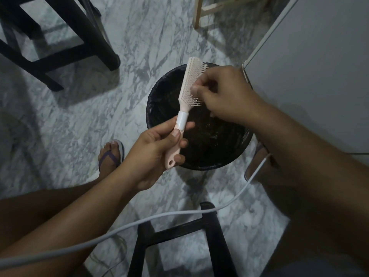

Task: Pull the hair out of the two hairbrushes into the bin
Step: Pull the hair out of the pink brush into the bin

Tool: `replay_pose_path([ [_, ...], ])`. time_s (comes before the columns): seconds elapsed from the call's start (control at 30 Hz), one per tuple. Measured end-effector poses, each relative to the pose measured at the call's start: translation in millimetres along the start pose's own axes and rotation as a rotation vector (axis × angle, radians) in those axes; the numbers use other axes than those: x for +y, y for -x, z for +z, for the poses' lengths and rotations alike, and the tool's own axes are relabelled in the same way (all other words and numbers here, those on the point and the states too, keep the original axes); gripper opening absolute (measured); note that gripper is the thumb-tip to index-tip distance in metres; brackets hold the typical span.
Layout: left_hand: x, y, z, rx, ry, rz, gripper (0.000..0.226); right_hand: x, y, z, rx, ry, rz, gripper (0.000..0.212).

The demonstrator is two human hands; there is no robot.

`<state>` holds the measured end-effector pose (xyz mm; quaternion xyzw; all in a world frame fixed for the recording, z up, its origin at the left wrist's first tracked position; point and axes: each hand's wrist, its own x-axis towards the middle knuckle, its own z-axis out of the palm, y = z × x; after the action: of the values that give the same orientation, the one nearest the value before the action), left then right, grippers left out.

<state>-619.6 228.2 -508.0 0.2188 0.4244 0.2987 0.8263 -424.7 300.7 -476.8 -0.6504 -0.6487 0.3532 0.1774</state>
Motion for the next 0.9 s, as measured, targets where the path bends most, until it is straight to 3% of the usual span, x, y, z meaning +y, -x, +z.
replay_pose_path([
  [0.13,-4,-1,-3,0.013,0.040,-0.036,0.040,-2,-2,-14,0.076,-0.426,0.179,0.019],
  [0.2,-6,1,-5,0.018,0.030,-0.042,0.040,1,-8,-27,0.172,-0.477,0.193,0.017],
  [0.33,-2,1,-4,0.025,0.031,-0.040,0.041,14,-12,-36,0.210,-0.342,0.142,0.017],
  [0.6,-5,-2,-3,0.022,0.027,-0.043,0.041,1,5,1,0.016,0.215,-0.201,0.015],
  [0.9,-6,3,-3,0.046,-0.132,-0.002,0.042,-9,2,6,-0.039,0.405,-0.153,0.019],
])
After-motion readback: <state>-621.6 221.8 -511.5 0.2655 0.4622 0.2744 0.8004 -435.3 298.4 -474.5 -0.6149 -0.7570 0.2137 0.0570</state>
